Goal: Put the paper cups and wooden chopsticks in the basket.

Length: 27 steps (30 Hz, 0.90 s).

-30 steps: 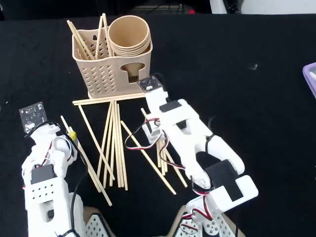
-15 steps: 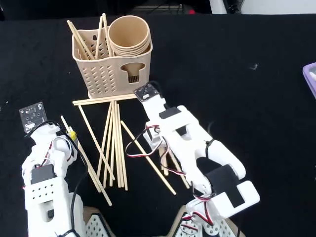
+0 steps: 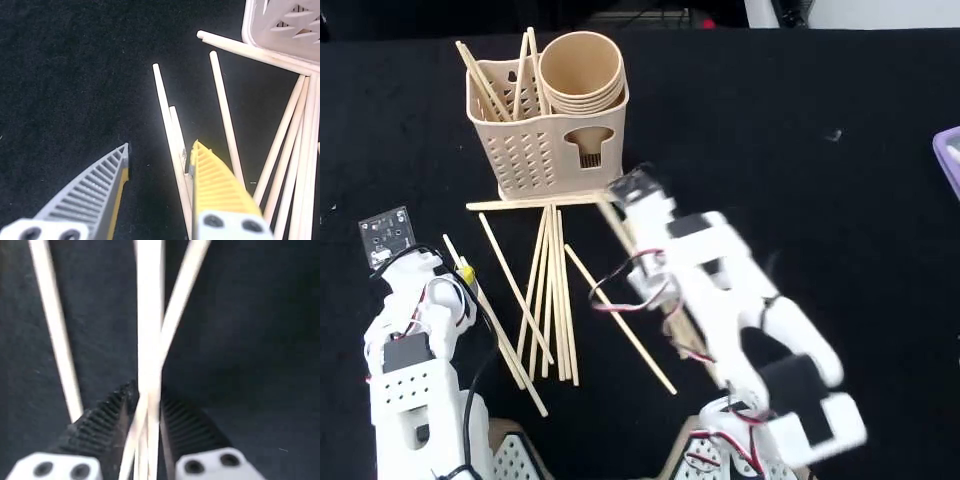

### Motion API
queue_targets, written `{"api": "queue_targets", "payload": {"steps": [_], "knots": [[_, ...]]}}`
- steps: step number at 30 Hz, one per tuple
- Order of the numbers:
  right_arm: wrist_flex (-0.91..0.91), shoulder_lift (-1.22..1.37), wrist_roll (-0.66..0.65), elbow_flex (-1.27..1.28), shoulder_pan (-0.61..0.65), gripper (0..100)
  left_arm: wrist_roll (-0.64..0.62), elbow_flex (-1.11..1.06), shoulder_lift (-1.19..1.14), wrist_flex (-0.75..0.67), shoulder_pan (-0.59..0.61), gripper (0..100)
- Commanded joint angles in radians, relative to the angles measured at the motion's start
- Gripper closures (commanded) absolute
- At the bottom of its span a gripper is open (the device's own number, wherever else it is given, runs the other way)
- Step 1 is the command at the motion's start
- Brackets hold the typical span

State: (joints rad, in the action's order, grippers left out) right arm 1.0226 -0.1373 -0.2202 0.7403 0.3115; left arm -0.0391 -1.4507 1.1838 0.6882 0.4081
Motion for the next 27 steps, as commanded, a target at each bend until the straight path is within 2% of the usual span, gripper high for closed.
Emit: {"api": "queue_targets", "payload": {"steps": [1, 5, 12, 16, 21, 27], "knots": [[0.006, -0.111, -0.112, -0.005, -0.138, 98.8, -0.009, 0.010, 0.012, -0.017, 0.007, 80], [0.005, -0.120, -0.213, -0.007, -0.222, 98.8, -0.009, 0.010, 0.012, -0.017, 0.007, 80], [0.008, -0.120, -0.321, 0.044, -0.269, 98.7, -0.009, 0.010, 0.012, -0.017, 0.007, 80], [0.006, -0.120, -0.322, 0.076, -0.265, 97.3, -0.009, 0.010, 0.012, -0.017, 0.007, 80], [0.006, -0.120, -0.324, 0.111, -0.265, 80.4, -0.009, 0.010, 0.012, -0.017, 0.007, 80], [-0.041, -0.105, -0.324, 0.128, -0.265, 84.4, -0.009, 0.010, 0.012, -0.017, 0.007, 80]]}}
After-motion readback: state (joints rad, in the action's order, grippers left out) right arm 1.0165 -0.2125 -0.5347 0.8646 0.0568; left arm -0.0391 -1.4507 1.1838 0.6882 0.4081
